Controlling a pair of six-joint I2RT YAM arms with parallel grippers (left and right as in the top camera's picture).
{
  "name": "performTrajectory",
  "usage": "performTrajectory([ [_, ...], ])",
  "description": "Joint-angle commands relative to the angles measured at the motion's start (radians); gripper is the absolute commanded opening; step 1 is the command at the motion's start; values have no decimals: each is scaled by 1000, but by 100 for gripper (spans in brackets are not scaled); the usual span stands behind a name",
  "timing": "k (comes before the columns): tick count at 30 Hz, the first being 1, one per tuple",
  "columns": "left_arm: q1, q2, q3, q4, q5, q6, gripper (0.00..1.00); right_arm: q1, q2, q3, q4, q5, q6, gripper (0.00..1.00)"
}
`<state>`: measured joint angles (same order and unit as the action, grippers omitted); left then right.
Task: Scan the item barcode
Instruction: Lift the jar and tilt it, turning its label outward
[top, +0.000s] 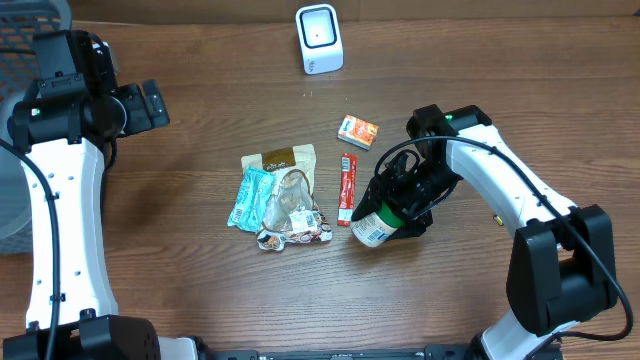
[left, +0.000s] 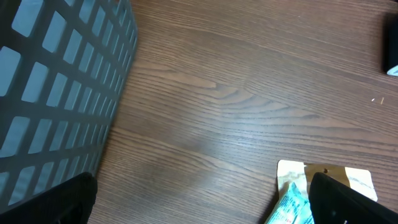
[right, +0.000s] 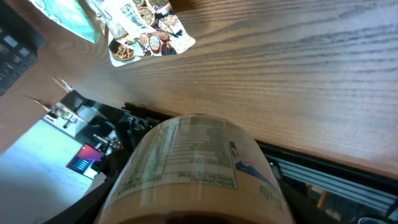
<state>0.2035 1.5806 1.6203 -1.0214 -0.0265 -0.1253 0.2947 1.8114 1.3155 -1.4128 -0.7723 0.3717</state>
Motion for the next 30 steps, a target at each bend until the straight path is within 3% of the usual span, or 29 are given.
performTrajectory([
  [1,-1,8,11,2,8,-13,100,-2,-5,22,-8,-42,55,37],
  [4,-1,8,11,2,8,-13,100,-2,-5,22,-12,-42,113,33],
  [12,-1,8,11,2,8,-13,99,-2,-5,22,-18,-53,311,32],
  [30,-1,8,11,2,8,-13,100,-2,-5,22,-60,-165,317,37],
])
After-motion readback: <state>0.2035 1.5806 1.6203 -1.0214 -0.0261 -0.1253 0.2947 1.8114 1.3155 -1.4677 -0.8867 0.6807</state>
